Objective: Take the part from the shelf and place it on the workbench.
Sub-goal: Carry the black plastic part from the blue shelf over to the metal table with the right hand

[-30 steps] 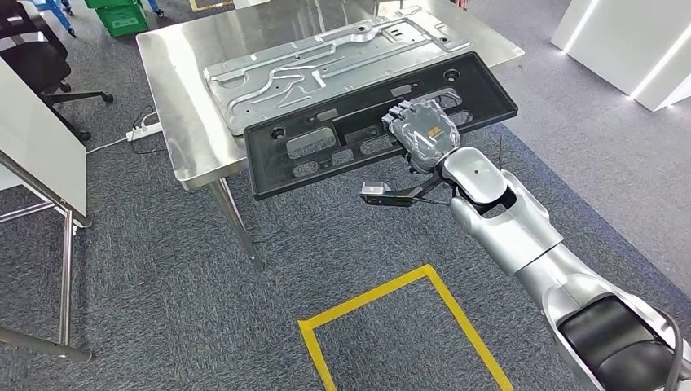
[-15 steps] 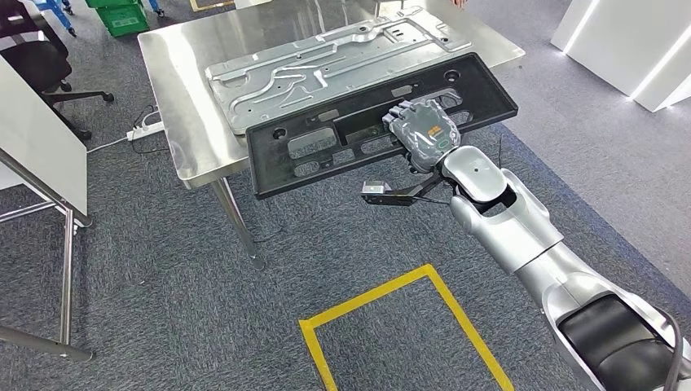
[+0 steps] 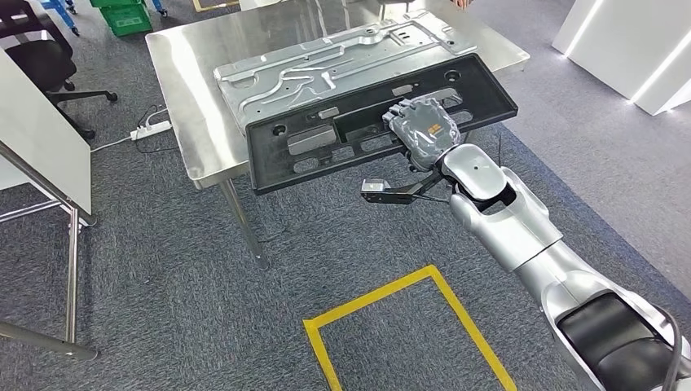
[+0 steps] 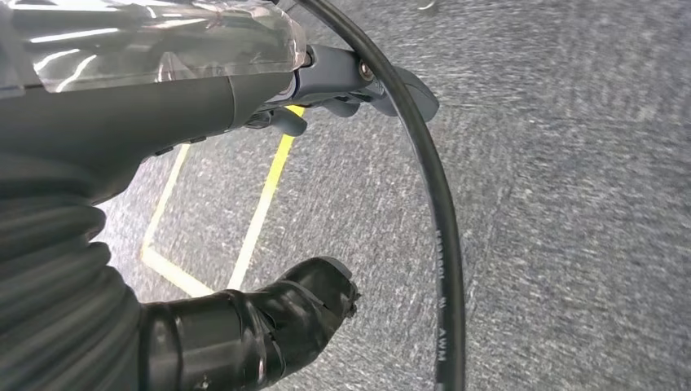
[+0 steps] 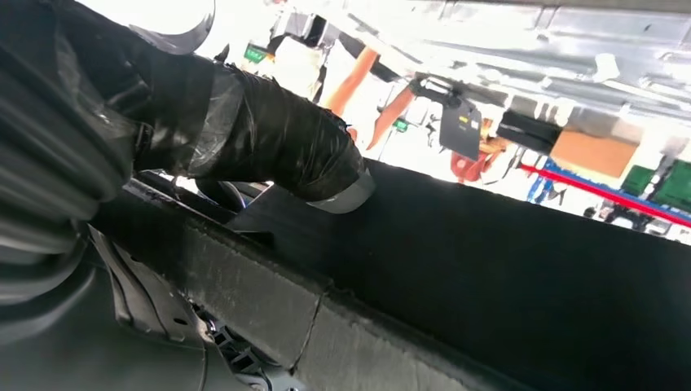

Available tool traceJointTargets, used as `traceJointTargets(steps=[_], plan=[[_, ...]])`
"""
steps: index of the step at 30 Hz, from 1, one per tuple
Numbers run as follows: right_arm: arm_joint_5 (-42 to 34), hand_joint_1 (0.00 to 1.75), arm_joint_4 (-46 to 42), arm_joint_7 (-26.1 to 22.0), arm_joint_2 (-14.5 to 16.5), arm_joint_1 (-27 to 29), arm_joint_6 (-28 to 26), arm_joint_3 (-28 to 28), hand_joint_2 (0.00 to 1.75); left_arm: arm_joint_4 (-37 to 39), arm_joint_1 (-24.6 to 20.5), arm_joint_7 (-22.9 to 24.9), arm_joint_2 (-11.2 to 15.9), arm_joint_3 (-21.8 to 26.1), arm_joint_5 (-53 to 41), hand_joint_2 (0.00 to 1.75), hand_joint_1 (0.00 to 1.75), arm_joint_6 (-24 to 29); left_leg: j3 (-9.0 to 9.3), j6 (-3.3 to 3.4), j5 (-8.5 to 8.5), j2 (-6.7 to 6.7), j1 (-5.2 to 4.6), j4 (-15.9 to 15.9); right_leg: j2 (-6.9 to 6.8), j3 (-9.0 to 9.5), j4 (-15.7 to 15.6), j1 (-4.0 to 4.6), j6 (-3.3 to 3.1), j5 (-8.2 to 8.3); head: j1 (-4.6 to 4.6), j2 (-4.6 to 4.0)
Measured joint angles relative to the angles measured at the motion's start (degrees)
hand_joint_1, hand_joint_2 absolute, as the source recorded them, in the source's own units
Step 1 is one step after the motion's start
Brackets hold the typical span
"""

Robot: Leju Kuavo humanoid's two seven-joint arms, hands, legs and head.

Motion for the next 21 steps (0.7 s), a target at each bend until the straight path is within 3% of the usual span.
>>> traceJointTargets(steps=[3, 5, 9, 11, 13, 14, 15, 16, 19, 21], plan=[[0.0, 1.75, 0.2, 0.0, 0.0, -0.1, 0.0, 0.0, 1.75, 0.0, 0.0, 0.0, -0.1, 0.0, -0.3, 1.75, 0.00, 0.0, -0.82, -1.01, -1.50, -0.10, 0.19, 2.5, -0.22, 3.61, -7.7, -0.14, 0.29, 4.08, 0.03, 0.00], [-0.1, 1.75, 0.3, 0.0, 0.0, -0.2, 0.1, 0.1, 1.75, 0.0, 0.0, -0.1, 0.1, 0.0, -0.4, 1.75, 0.00, -0.1, -1.70, -1.80, -2.46, -0.14, 0.09, 4.3, -0.01, 4.56, -10.0, 0.02, -0.26, 4.36, 0.03, 0.00], [-0.1, 1.75, 0.3, 0.0, 0.0, -0.2, 0.2, 0.1, 1.75, 0.0, 0.0, -0.1, 0.2, 0.0, -0.5, 1.75, 0.00, -0.2, -2.33, -2.52, -3.70, -0.03, 0.25, 5.4, 0.68, 4.03, -9.6, 0.14, -1.84, 4.31, -0.04, 0.00], [-0.1, 1.75, 0.3, 0.0, 0.0, -0.3, 0.2, 0.1, 1.75, 0.0, -0.1, -0.1, 0.2, 0.0, -0.5, 1.75, 0.00, -0.2, -4.29, -3.03, -6.55, -0.01, 0.40, 9.8, 0.87, 4.07, -9.8, 0.05, -2.20, 4.43, -0.06, 0.00], [-0.1, 1.75, 0.3, 0.0, 0.0, -0.3, 0.3, 0.1, 1.75, 0.0, -0.1, -0.1, 0.2, 0.0, -0.5, 1.75, 0.00, -0.2, -7.75, -3.30, -9.51, 0.00, 0.43, 17.0, 1.10, 4.06, -9.9, 0.19, -2.31, 4.44, -0.06, 0.00], [-0.1, 1.75, 0.3, 0.0, 0.0, -0.3, 0.3, 0.1, 1.75, 0.0, -0.1, -0.1, 0.2, 0.0, -0.4, 1.75, 0.00, -0.3, -9.00, -3.20, -9.98, -0.01, 0.40, 19.5, 1.29, 4.06, -9.9, 0.33, -2.33, 4.43, -0.07, 0.00], [-0.2, 1.75, 0.4, 0.0, 0.0, -0.3, 0.4, 0.1, 1.75, 0.0, -0.1, -0.1, 0.1, 0.0, -0.4, 1.75, 0.00, -0.4, -9.37, -2.87, -9.34, -0.05, 0.31, 19.9, 1.56, 4.08, -9.9, 0.54, -2.35, 4.42, -0.07, 0.00], [-0.2, 1.75, 0.4, 0.0, 0.0, -0.3, 0.5, 0.1, 1.75, 0.0, 0.0, -0.1, 0.1, 0.0, -0.3, 1.75, 0.00, -0.5, -8.69, -2.29, -7.71, -0.15, 0.14, 18.2, 1.89, 4.17, -9.9, 0.81, -2.36, 4.41, -0.07, 0.00], [-0.4, 1.75, 0.3, 0.0, 0.1, -0.4, 0.5, 0.1, 1.75, 0.0, 0.0, -0.1, 0.5, 0.0, -0.3, 1.75, 0.00, -0.6, -3.82, 0.97, -2.31, -1.74, -0.70, 7.7, 2.77, 4.75, -10.6, 1.28, -2.41, 4.61, 0.07, 0.00], [-0.4, 1.75, 0.4, 0.0, 0.2, -0.4, 0.6, 0.1, 1.75, -0.1, 0.0, -0.1, 0.9, 0.0, -0.2, 1.75, 0.00, -0.7, -2.43, 2.25, -1.67, -2.38, -1.00, 4.9, 3.17, 4.91, -11.3, 0.85, -2.09, 5.04, 0.16, 0.00]])
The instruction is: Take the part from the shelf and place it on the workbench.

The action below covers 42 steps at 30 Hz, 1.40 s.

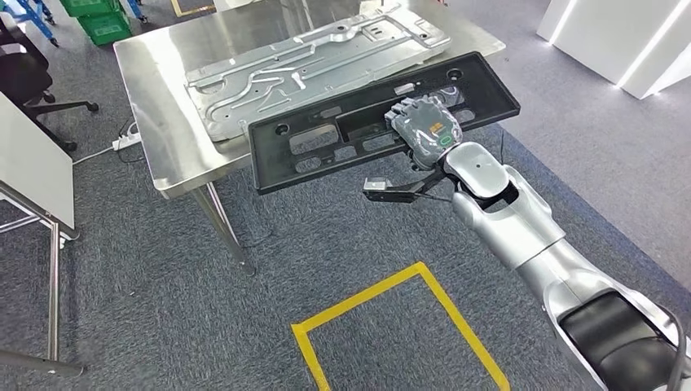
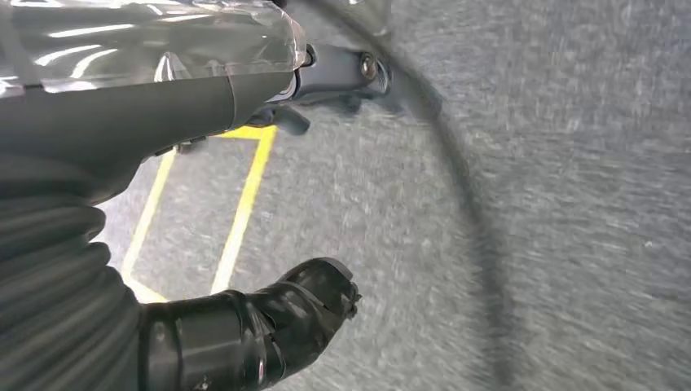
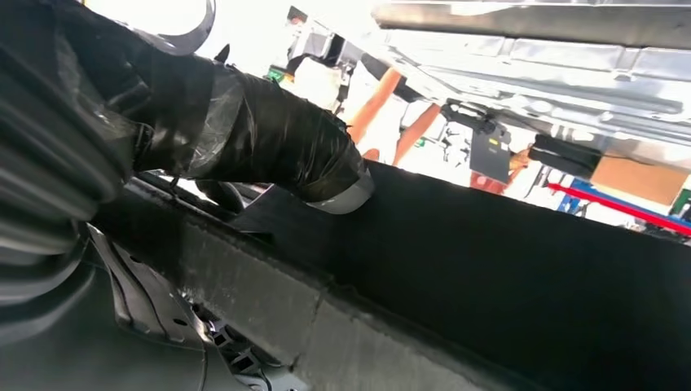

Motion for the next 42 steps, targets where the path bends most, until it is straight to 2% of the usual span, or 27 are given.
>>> traceJointTargets(steps=[2, 4, 7, 8, 9, 10, 11, 13, 14, 17, 19, 20, 22, 23, 24, 25, 26, 27, 29, 31, 33, 34, 35, 37, 39, 40, 42], plan=[[0.0, 1.75, 0.0, 0.0, 0.0, 0.1, 0.0, 0.0, 1.75, 0.0, -0.1, 0.1, 0.2, 0.0, 0.1, 1.75, 0.00, 0.0, 1.13, 0.29, 0.66, 0.41, -0.20, -2.2, 0.58, 0.27, -1.0, -0.26, 0.63, 0.52, -0.04, 0.00], [0.0, 1.75, 0.0, 0.0, 0.0, 0.0, 0.0, 0.0, 1.75, 0.0, -0.1, 0.1, 0.3, 0.0, 0.2, 1.75, 0.00, 0.0, 2.92, 0.15, 1.71, 1.29, -0.05, -5.5, -0.12, 0.24, -0.6, 0.04, 0.96, -0.23, 0.00, 0.00], [-0.1, 1.75, 0.1, 0.0, 0.0, -0.4, 0.1, 0.0, 1.75, 0.0, -0.1, 0.1, -0.1, 0.0, 0.3, 1.75, 0.00, -0.1, 3.87, -0.56, 2.19, 2.57, 0.14, -7.0, -2.21, -3.58, 8.0, 0.28, 1.25, -4.79, 0.03, 0.00], [-0.1, 1.75, 0.1, 0.0, 0.0, -0.3, 0.1, 0.0, 1.75, 0.0, -0.1, 0.1, -0.2, 0.0, 0.3, 1.75, 0.00, -0.1, 3.74, -0.82, 1.93, 2.93, 0.14, -6.6, -2.45, -4.97, 10.8, 0.27, 1.42, -5.70, 0.03, 0.00], [-0.1, 1.75, 0.2, 0.0, 0.0, -0.2, 0.1, 0.0, 1.75, 0.0, 0.0, 0.0, -0.4, 0.0, 0.3, 1.75, 0.00, -0.1, 3.56, -1.03, 1.56, 3.30, 0.15, -6.0, -2.61, -5.58, 12.0, 0.26, 1.58, -5.65, 0.03, 0.00], [-0.1, 1.75, 0.3, 0.0, 0.0, -0.1, 0.1, 0.0, 1.75, 0.0, 0.0, 0.0, -0.5, 0.0, 0.3, 1.75, 0.00, -0.1, 3.38, -1.26, 1.10, 3.67, 0.18, -5.3, -2.82, -5.06, 10.9, 0.25, 1.72, -4.54, 0.03, 0.00], [-0.1, 1.75, 0.3, 0.0, 0.0, -0.1, 0.1, 0.0, 1.75, 0.0, 0.0, 0.0, -0.6, 0.0, 0.3, 1.75, 0.00, -0.1, 3.19, -1.51, 0.55, 4.03, 0.21, -4.4, -3.17, -3.41, 7.8, 0.23, 1.81, -2.70, 0.03, 0.00], [-0.1, 1.75, 0.4, 0.0, 0.0, -0.2, 0.1, 0.0, 1.75, 0.0, 0.0, 0.1, -0.7, 0.0, 0.3, 1.75, 0.00, -0.1, 2.72, -2.09, -0.65, 4.68, 0.13, -2.6, -4.33, -0.31, 1.8, 0.47, 1.43, -0.49, 0.04, 0.00], [-0.1, 1.75, 0.4, 0.0, 0.0, -0.2, 0.1, 0.0, 1.75, 0.0, -0.1, 0.1, -0.7, 0.0, 0.3, 1.75, 0.00, -0.1, 2.45, -2.38, -1.09, 4.90, 0.03, -1.9, -4.69, 0.36, 0.4, 0.64, 1.01, -0.24, 0.03, 0.00], [-0.1, 1.75, 0.4, 0.0, 0.0, -0.2, 0.1, 0.0, 1.75, 0.0, -0.1, 0.1, -0.7, 0.0, 0.3, 1.75, 0.00, -0.1, 2.07, -2.99, -1.61, 5.63, -0.23, -1.1, -4.24, -0.03, 0.5, 0.81, -0.14, -0.36, 0.02, 0.00], [-0.1, 1.75, 0.4, 0.0, 0.0, -0.2, 0.0, 0.0, 1.75, 0.0, -0.2, 0.1, -0.6, 0.0, 0.3, 1.75, 0.00, -0.1, 1.63, -3.51, -2.74, 5.20, -0.09, 0.1, -3.68, -0.08, 0.3, 0.52, -0.58, -0.13, 0.00, 0.00], [-0.1, 1.75, 0.4, 0.0, 0.0, -0.3, 0.0, 0.0, 1.75, 0.0, -0.2, 0.1, -0.6, 0.0, 0.3, 1.75, 0.00, -0.1, 0.79, -3.89, -4.16, 4.52, 0.09, 2.1, -3.44, -0.08, 0.2, 0.34, -0.77, -0.02, 0.00, 0.00], [-0.1, 1.75, 0.4, 0.0, 0.0, -0.3, 0.0, 0.0, 1.75, 0.0, -0.1, 0.1, -0.6, 0.0, 0.3, 1.75, 0.00, -0.1, -2.31, -4.65, -7.96, 3.25, 0.60, 9.0, -2.84, -0.17, 0.1, 0.21, -0.94, 0.08, -0.01, 0.00], [-0.1, 1.75, 0.4, 0.0, 0.0, -0.3, 0.1, 0.0, 1.75, 0.0, 0.0, 0.1, -0.7, 0.0, 0.3, 1.75, 0.00, -0.1, -3.95, -4.88, -9.29, 3.06, 0.81, 12.5, -2.47, -0.23, 0.1, 0.20, -0.95, 0.10, -0.01, 0.00], [-0.1, 1.75, 0.4, 0.0, 0.0, -0.2, 0.1, 0.0, 1.75, 0.0, 0.0, 0.1, -0.7, 0.0, 0.3, 1.75, 0.00, -0.1, -4.95, -4.96, -9.58, 3.02, 0.97, 14.6, -2.05, -0.24, 0.1, 0.20, -0.95, 0.11, -0.01, 0.00], [-0.1, 1.75, 0.4, 0.0, 0.0, -0.2, 0.1, 0.0, 1.75, 0.0, 0.1, 0.1, -0.7, 0.0, 0.3, 1.75, 0.00, -0.1, -5.01, -4.92, -8.72, 2.96, 1.06, 14.5, -1.58, -0.21, 0.1, 0.21, -0.93, 0.12, -0.02, 0.00], [-0.1, 1.75, 0.4, 0.0, 0.0, -0.2, 0.1, 0.0, 1.75, 0.0, 0.1, 0.1, -0.8, 0.0, 0.3, 1.75, 0.00, -0.1, -3.97, -4.72, -6.80, 2.72, 1.09, 12.1, -1.11, -0.13, 0.1, 0.24, -0.92, 0.13, -0.02, 0.00], [-0.1, 1.75, 0.4, 0.0, 0.0, -0.2, 0.1, 0.0, 1.75, 0.0, 0.1, 0.1, -0.8, 0.0, 0.3, 1.75, 0.00, -0.1, -2.22, -4.36, -4.42, 1.99, 1.07, 8.1, -0.63, -0.03, 0.1, 0.23, -0.90, 0.14, -0.02, 0.00], [-0.2, 1.75, 0.4, 0.0, 0.2, -0.5, 0.1, 0.0, 1.75, 0.0, 0.1, 0.1, -0.6, 0.0, 0.4, 1.75, 0.00, -0.2, 0.99, -3.53, -1.45, -0.32, 1.01, 1.2, 0.25, -0.05, -0.1, 0.07, -0.54, 0.36, 0.00, 0.00], [-0.2, 1.75, 0.4, 0.0, 0.3, -0.6, 0.1, 0.0, 1.75, 0.0, 0.1, 0.1, -0.5, 0.0, 0.5, 1.75, 0.00, -0.2, 1.92, -3.01, -1.16, -1.30, 0.74, -1.0, 1.20, -0.44, -0.4, -0.40, 0.25, 0.87, 0.01, 0.00], [-0.2, 1.75, 0.4, 0.0, 0.3, -0.5, 0.1, 0.0, 1.75, 0.0, 0.0, 0.1, -0.4, 0.0, 0.5, 1.75, 0.00, -0.3, 2.34, -2.67, -0.67, -0.19, 0.62, -2.4, 1.76, -0.70, -0.8, -0.63, 1.12, 1.37, 0.01, 0.00], [-0.3, 1.75, 0.4, 0.0, 0.3, -0.6, 0.1, 0.0, 1.75, 0.0, 0.0, 0.1, -0.4, 0.0, 0.6, 1.75, 0.00, -0.3, 2.71, -2.45, -0.28, 0.35, 0.68, -3.3, 1.04, -0.91, -0.7, -0.49, 1.35, 1.13, 0.02, 0.00], [-0.3, 1.75, 0.4, -0.1, 0.3, -0.7, 0.1, 0.0, 1.75, 0.0, 0.0, 0.1, -0.5, 0.1, 0.6, 1.75, 0.00, -0.5, 3.04, -2.22, 0.15, 0.93, 0.76, -4.1, -0.08, -1.50, 0.5, -0.34, 1.46, 0.23, 0.02, 0.01], [-0.3, 1.75, 0.5, -0.4, 0.3, -1.0, 0.1, 0.1, 1.75, 0.0, -0.1, 0.1, -0.5, 0.1, 0.5, 1.75, 0.00, -0.9, 3.20, -1.93, 0.56, 1.78, 0.70, -4.8, -2.28, -4.10, 6.3, -0.11, 1.45, -3.26, 0.03, 0.01], [-0.3, 1.75, 0.8, -0.7, 0.4, -1.0, 0.0, 0.3, 1.75, 0.0, -0.1, 0.1, -0.6, 0.1, 0.4, 1.75, 0.00, -1.4, 2.96, -1.86, 0.53, 2.47, 0.60, -4.5, -2.65, -6.74, 12.5, -0.16, 1.69, -5.73, 0.05, 0.00], [-0.3, 1.75, 0.9, -0.8, 0.4, -1.0, 0.0, 0.4, 1.75, 0.0, -0.1, 0.1, -0.6, 0.1, 0.3, 1.75, 0.00, -1.5, 2.82, -1.88, 0.45, 2.72, 0.59, -4.3, -2.71, -6.90, 13.2, -0.19, 1.82, -5.51, 0.04, 0.00], [-0.3, 1.75, 1.0, -1.0, 0.4, -1.1, 0.0, 0.5, 1.75, 0.0, -0.2, 0.1, -0.7, 0.1, 0.3, 1.75, 0.00, -1.6, 2.53, -2.15, 0.05, 3.02, 0.64, -3.4, -3.04, -3.94, 8.4, -0.25, 1.95, -2.56, 0.05, 0.00]])
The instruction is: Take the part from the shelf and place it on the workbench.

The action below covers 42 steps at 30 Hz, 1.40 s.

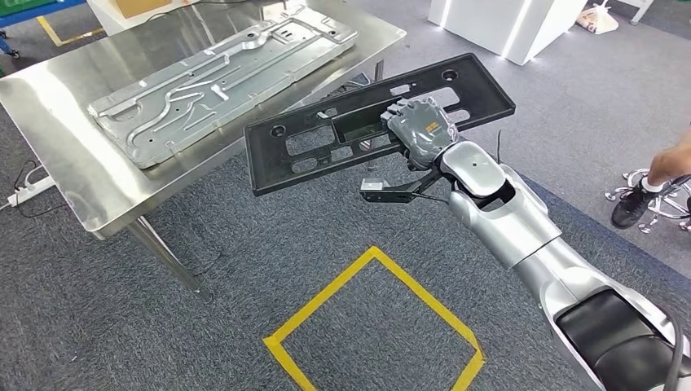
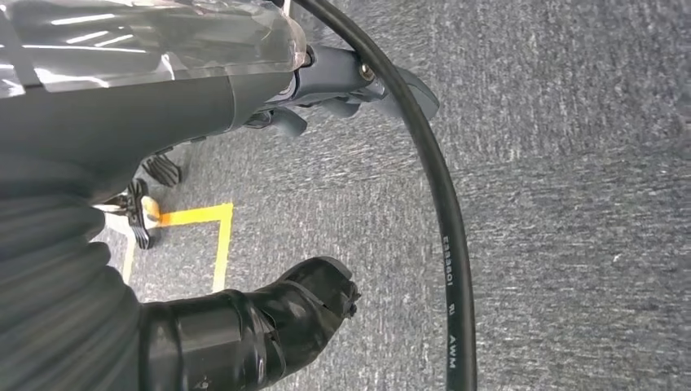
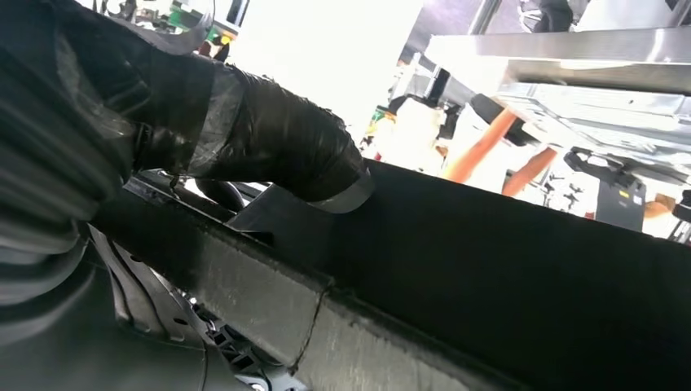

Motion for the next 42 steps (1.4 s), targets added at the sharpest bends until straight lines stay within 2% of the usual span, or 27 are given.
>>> traceJointTargets(steps=[2, 3, 6, 8, 9, 11, 12, 13, 14, 16, 18, 20, 22, 24, 25, 27, 28, 29, 30, 32, 34, 37, 39, 42], plan=[[0.0, 1.75, 0.0, -0.1, 0.0, -0.2, 0.0, 0.0, 1.75, 0.0, -0.1, 0.0, 0.0, 0.0, 0.0, 1.75, 0.00, -0.1, -0.59, -0.54, -0.67, 0.10, -0.12, 1.3, -0.51, 3.59, -6.4, 0.16, -0.30, 1.93, -0.01, 0.01], [0.0, 1.75, 0.0, -0.1, 0.0, -0.3, 0.0, 0.0, 1.75, 0.0, -0.2, 0.0, 0.0, 0.0, 0.0, 1.75, 0.00, -0.1, -0.90, -0.80, -0.93, 0.12, -0.23, 1.9, -0.62, 4.34, -7.9, 0.27, -0.56, 2.10, -0.02, 0.01], [0.0, 1.75, 0.1, -0.1, 0.0, -0.3, 0.0, 0.0, 1.75, 0.0, -0.2, 0.0, 0.0, 0.0, 0.0, 1.75, 0.00, -0.1, -1.41, -1.48, -1.15, 0.15, -0.31, 2.4, -0.46, 4.19, -8.4, 0.43, -1.50, 2.12, -0.03, 0.00], [0.0, 1.75, 0.0, -0.1, 0.0, -0.4, 0.0, 0.0, 1.75, 0.0, -0.3, 0.0, 0.0, 0.0, 0.0, 1.75, 0.00, -0.1, -2.19, -2.15, -2.65, 0.02, -0.15, 4.2, -0.42, 4.28, -8.8, 0.18, -2.11, 2.43, -0.05, 0.00], [0.0, 1.75, 0.0, -0.1, 0.1, -0.4, 0.0, 0.0, 1.75, 0.0, -0.3, 0.0, 0.1, 0.0, 0.0, 1.75, 0.00, -0.1, -3.26, -2.51, -4.26, -0.06, -0.02, 6.7, -0.43, 4.34, -9.0, 0.08, -2.31, 2.54, -0.06, 0.00], [0.0, 1.75, 0.0, -0.1, 0.1, -0.4, 0.0, 0.1, 1.75, 0.0, -0.3, 0.0, 0.0, 0.0, 0.0, 1.75, 0.00, -0.1, -6.53, -3.07, -7.89, -0.11, 0.27, 14.0, -0.40, 4.27, -9.0, 0.06, -2.47, 2.62, -0.06, 0.00], [0.0, 1.75, 0.0, -0.1, 0.1, -0.4, 0.0, 0.1, 1.75, 0.0, -0.2, 0.0, 0.0, 0.0, 0.0, 1.75, 0.00, -0.1, -7.97, -3.23, -8.87, -0.11, 0.42, 17.1, -0.37, 4.22, -9.0, 0.06, -2.48, 2.62, -0.06, 0.00], [0.0, 1.75, 0.1, -0.1, 0.1, -0.4, 0.0, 0.1, 1.75, 0.0, -0.2, 0.0, 0.0, 0.0, -0.1, 1.75, 0.00, -0.1, -8.63, -3.31, -8.77, -0.11, 0.56, 18.3, -0.31, 4.20, -9.0, 0.06, -2.47, 2.62, -0.06, 0.00], [0.0, 1.75, 0.1, -0.1, 0.1, -0.3, 0.0, 0.2, 1.75, 0.0, -0.1, 0.0, 0.0, 0.0, -0.1, 1.75, 0.00, -0.2, -8.26, -3.30, -7.58, -0.11, 0.65, 17.4, -0.23, 4.22, -9.0, 0.05, -2.47, 2.62, -0.06, 0.00], [0.0, 1.75, 0.1, -0.1, 0.2, -0.4, 0.0, 0.2, 1.75, 0.0, -0.2, 0.0, 0.0, 0.0, -0.1, 1.75, 0.00, -0.2, -4.80, -2.89, -3.26, -0.33, 0.71, 9.8, -0.04, 4.46, -9.0, 0.03, -2.40, 2.58, -0.05, 0.00], [0.0, 1.75, 0.0, -0.2, 0.2, -0.6, 0.0, 0.2, 1.75, 0.0, -0.2, 0.0, 0.2, 0.0, 0.1, 1.75, 0.00, -0.4, -1.71, -2.22, -0.75, -0.74, 0.45, 3.2, 0.12, 4.53, -9.2, 0.05, -2.00, 2.72, -0.05, 0.00], [-0.1, 1.75, 0.0, -0.2, 0.3, -0.8, 0.0, 0.2, 1.75, 0.0, -0.4, 0.1, 0.2, 0.3, 0.6, 1.75, 0.00, -0.8, -1.12, -1.74, -0.66, -0.93, 0.13, 1.8, 0.19, 4.37, -9.5, 0.01, -1.34, 3.10, -0.05, 0.00], [-0.2, 1.75, 0.0, -0.2, 0.3, -1.0, 0.0, 0.3, 1.75, 0.0, -0.5, 0.2, 0.2, 0.7, 1.2, 1.75, 0.00, -1.1, -0.76, -1.13, -0.21, -0.78, 0.21, 0.8, 0.17, 4.47, -9.9, -0.04, -0.65, 3.24, -0.04, 0.01], [-0.3, 1.75, 0.0, -0.3, 0.4, -1.2, 0.0, 0.3, 1.75, 0.0, -0.6, 0.2, 0.1, 1.0, 1.4, 1.75, 0.00, -1.2, -0.20, -0.39, 0.50, -0.56, 0.39, -0.5, 0.05, 3.68, -7.9, 0.05, -0.38, 1.53, -0.03, 0.01], [-0.3, 1.75, 0.0, -0.3, 0.4, -1.4, 0.0, 0.3, 1.75, 0.0, -0.6, 0.2, 0.1, 1.0, 1.4, 1.75, 0.00, -1.2, -0.12, -0.18, 0.69, -0.50, 0.40, -0.7, -0.02, 2.42, -5.0, 0.10, -0.40, -0.20, -0.01, 0.00], [-0.4, 1.75, 0.1, -0.4, 0.4, -1.5, 0.0, 0.4, 1.75, 0.0, -0.6, 0.2, -0.1, 1.1, 1.4, 1.75, 0.00, -1.3, -0.37, 0.00, 0.73, -0.51, 0.20, -0.6, -0.02, -1.06, 2.8, 0.27, -0.42, -3.62, -0.01, 0.00], [-0.4, 1.75, 0.2, -0.4, 0.4, -1.5, 0.0, 0.4, 1.75, 0.0, -0.6, 0.2, -0.2, 1.1, 1.4, 1.75, 0.00, -1.3, -0.51, 0.03, 0.69, -0.52, 0.11, -0.4, -0.02, -2.18, 5.3, 0.37, -0.41, -4.23, -0.01, 0.00], [-0.4, 1.75, 0.2, -0.4, 0.4, -1.4, 0.0, 0.5, 1.75, 0.0, -0.6, 0.2, -0.3, 1.2, 1.4, 1.75, 0.00, -1.4, -0.65, 0.04, 0.60, -0.52, 0.05, -0.1, -0.03, -2.28, 5.6, 0.42, -0.43, -3.75, -0.02, 0.00], [-0.4, 1.75, 0.3, -0.4, 0.4, -1.4, 0.0, 0.5, 1.75, 0.0, -0.6, 0.3, -0.4, 1.2, 1.4, 1.75, 0.00, -1.5, -0.74, -0.01, 0.46, -0.53, 0.02, 0.2, -0.05, -1.22, 3.6, 0.45, -0.50, -2.29, -0.02, 0.00], [-0.4, 1.75, 0.3, -0.5, 0.4, -1.6, 0.0, 0.5, 1.75, 0.0, -0.6, 0.4, -0.5, 1.4, 1.5, 1.75, 0.00, -1.8, -1.01, -0.34, -0.08, -0.55, -0.07, 1.1, -0.22, 2.70, -3.7, 0.55, -0.72, 0.89, -0.01, 0.00], [-0.5, 1.75, 0.2, -0.5, 0.4, -1.7, 0.0, 0.6, 1.75, 0.0, -0.6, 0.5, -0.6, 1.6, 1.5, 1.75, 0.00, -2.0, -1.59, -0.85, -0.50, -0.56, -0.23, 2.1, -0.25, 4.84, -8.1, 0.78, -1.06, 1.87, -0.03, 0.01], [-0.6, 1.75, 0.2, -0.5, 0.4, -1.7, 0.0, 0.6, 1.75, 0.0, -0.6, 0.6, -0.5, 1.7, 1.3, 1.75, 0.00, -2.0, -2.12, -1.47, -0.62, -0.50, -0.24, 2.5, -0.08, 4.69, -8.6, 0.92, -1.84, 1.81, -0.03, 0.00], [-0.6, 1.75, 0.2, -0.5, 0.4, -1.8, 0.0, 0.7, 1.75, 0.0, -0.6, 0.6, -0.4, 1.8, 1.2, 1.75, 0.00, -2.0, -3.00, -2.06, -2.21, -0.52, -0.14, 4.5, -0.10, 4.87, -9.0, 0.64, -2.43, 2.07, -0.05, 0.00], [-0.7, 1.75, 0.2, -0.6, 0.4, -1.8, 0.0, 0.8, 1.75, 0.0, -0.7, 0.7, -0.4, 2.1, 1.4, 1.75, 0.00, -2.2, -7.56, -2.99, -7.23, -0.53, 0.21, 14.6, -0.13, 4.95, -9.3, 0.55, -2.72, 2.19, -0.07, 0.00]])
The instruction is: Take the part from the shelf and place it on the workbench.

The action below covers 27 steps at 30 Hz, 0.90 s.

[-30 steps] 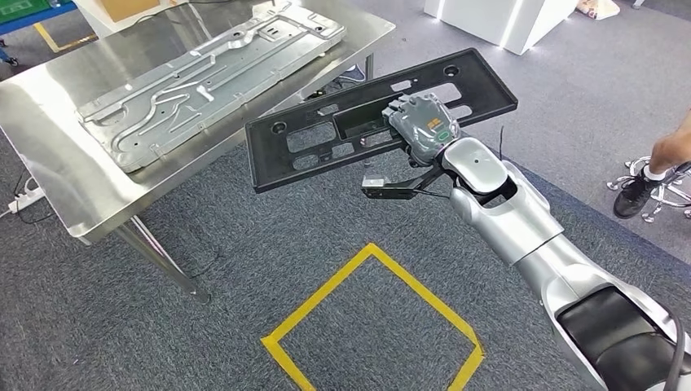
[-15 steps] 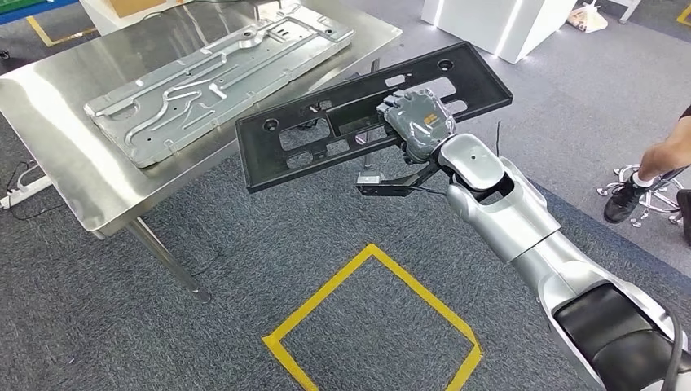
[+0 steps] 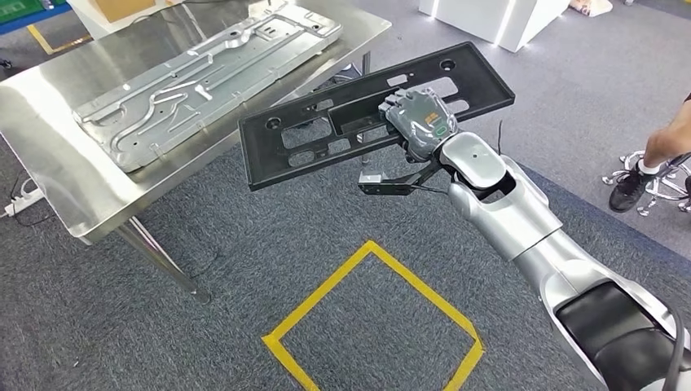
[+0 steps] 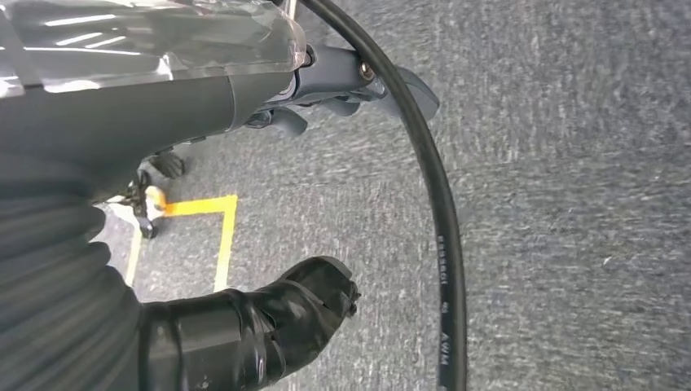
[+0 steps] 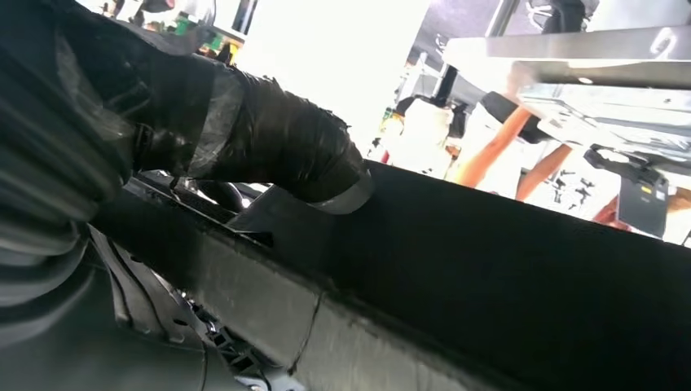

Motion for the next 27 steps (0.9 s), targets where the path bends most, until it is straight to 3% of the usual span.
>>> traceJointTargets(steps=[1, 2, 3, 6, 8, 11, 13, 15, 16, 17, 18, 21, 23, 27], plan=[[0.0, 1.75, 0.0, 0.0, 0.0, 0.0, 0.0, 0.1, 1.75, 0.0, 0.1, 0.0, 0.0, 0.1, 0.1, 1.75, 0.00, -0.1, -1.33, -0.11, -0.69, 0.00, 0.08, 2.7, 0.02, -0.02, 0.0, 0.04, -0.02, -0.01, 0.00, 0.00], [0.0, 1.75, 0.0, -0.1, 0.0, 0.0, 0.0, 0.1, 1.75, 0.0, 0.1, 0.0, -0.1, 0.2, 0.1, 1.75, 0.00, -0.1, -1.74, -0.07, -0.25, -0.01, 0.11, 3.3, 0.06, -0.01, 0.1, 0.09, -0.05, -0.04, 0.01, 0.00], [0.0, 1.75, 0.0, -0.1, 0.0, 0.0, 0.0, 0.2, 1.75, 0.0, 0.2, 0.0, -0.1, 0.3, 0.2, 1.75, 0.00, -0.1, -1.08, 0.13, 1.27, -0.03, 0.09, 1.7, 0.11, 0.07, 0.1, 0.18, -0.07, -0.06, 0.01, 0.00], [0.0, 1.75, 0.0, -0.1, 0.1, -0.1, 0.0, 0.2, 1.75, 0.0, 0.1, 0.1, 0.0, 0.8, 0.8, 1.75, 0.00, -0.3, 4.23, 1.80, 6.86, -0.28, -0.36, -9.5, 0.28, 0.42, -0.2, 0.37, -0.01, -0.10, 0.03, 0.00], [-0.1, 1.75, 0.1, -0.1, 0.1, -0.2, 0.0, 0.2, 1.75, 0.0, 0.0, 0.2, 0.2, 1.2, 1.1, 1.75, 0.00, -0.5, 5.79, 2.74, 7.42, -0.39, -0.76, -12.8, 0.29, 0.37, -0.5, 0.19, 0.35, 0.10, 0.03, 0.00], [-0.1, 1.75, 0.2, -0.1, 0.1, -0.2, 0.0, 0.2, 1.75, 0.0, 0.0, 0.4, 0.3, 1.8, 1.3, 1.75, 0.00, -0.6, 6.72, 3.31, 8.12, -0.18, -0.72, -15.0, 0.28, 0.35, -0.8, 0.09, 1.18, 0.15, 0.02, 0.00], [-0.2, 1.75, 0.2, -0.1, 0.1, -0.4, 0.0, 0.2, 1.75, 0.0, 0.0, 0.4, 0.2, 2.0, 1.3, 1.75, 0.00, -0.6, 7.65, 3.60, 8.94, 0.10, -0.38, -16.7, 0.23, -0.95, 2.3, 0.16, 1.47, -1.86, 0.04, 0.00], [-0.2, 1.75, 0.3, -0.1, 0.1, -0.5, 0.0, 0.2, 1.75, 0.0, -0.1, 0.4, 0.0, 2.1, 1.3, 1.75, 0.00, -0.7, 7.77, 3.72, 9.03, 0.16, -0.41, -16.9, 0.20, -4.32, 9.3, 0.08, 1.71, -5.16, 0.03, 0.00], [-0.2, 1.75, 0.5, -0.1, 0.1, -0.4, 0.0, 0.2, 1.75, 0.0, -0.1, 0.4, -0.1, 2.1, 1.3, 1.75, 0.00, -0.7, 7.71, 3.68, 8.89, 0.15, -0.40, -16.6, 0.19, -5.95, 12.5, 0.03, 1.88, -6.11, 0.04, 0.00], [-0.2, 1.75, 0.6, -0.1, 0.1, -0.3, 0.1, 0.2, 1.75, 0.0, -0.1, 0.4, -0.2, 2.1, 1.3, 1.75, 0.00, -0.7, 7.64, 3.59, 8.65, 0.13, -0.37, -16.3, 0.16, -6.82, 14.0, -0.05, 2.06, -6.06, 0.04, 0.00], [-0.2, 1.75, 0.7, -0.1, 0.1, -0.2, 0.1, 0.3, 1.75, 0.0, 0.0, 0.4, -0.3, 2.1, 1.3, 1.75, 0.00, -0.7, 7.59, 3.42, 8.33, 0.10, -0.29, -15.8, 0.13, -6.63, 13.3, -0.13, 2.23, -4.94, 0.04, 0.00], [-0.2, 1.75, 0.8, -0.1, 0.1, -0.4, 0.0, 0.3, 1.75, 0.0, 0.0, 0.4, -0.4, 2.2, 1.3, 1.75, 0.00, -0.8, 7.04, 2.45, 6.83, 0.01, -0.14, -13.5, -0.08, -2.13, 3.9, -0.34, 2.46, -0.25, 0.04, 0.00], [-0.2, 1.75, 0.9, -0.1, 0.1, -0.4, 0.1, 0.3, 1.75, 0.0, 0.0, 0.4, -0.4, 2.3, 1.2, 1.75, 0.00, -0.8, 6.31, 1.83, 6.14, -0.04, -0.32, -12.3, -0.01, -1.07, 1.4, -0.17, 1.93, -0.03, 0.02, 0.01], [-0.3, 1.75, 1.0, -0.1, 0.1, -0.6, 0.1, 0.3, 1.75, 0.0, 0.0, 0.2, -0.3, 2.4, 1.1, 1.75, 0.00, -0.8, 5.64, 0.99, 5.17, -0.03, -0.24, -11.1, 0.20, -1.18, 1.1, -0.23, 0.61, 0.05, -0.04, 0.01]])
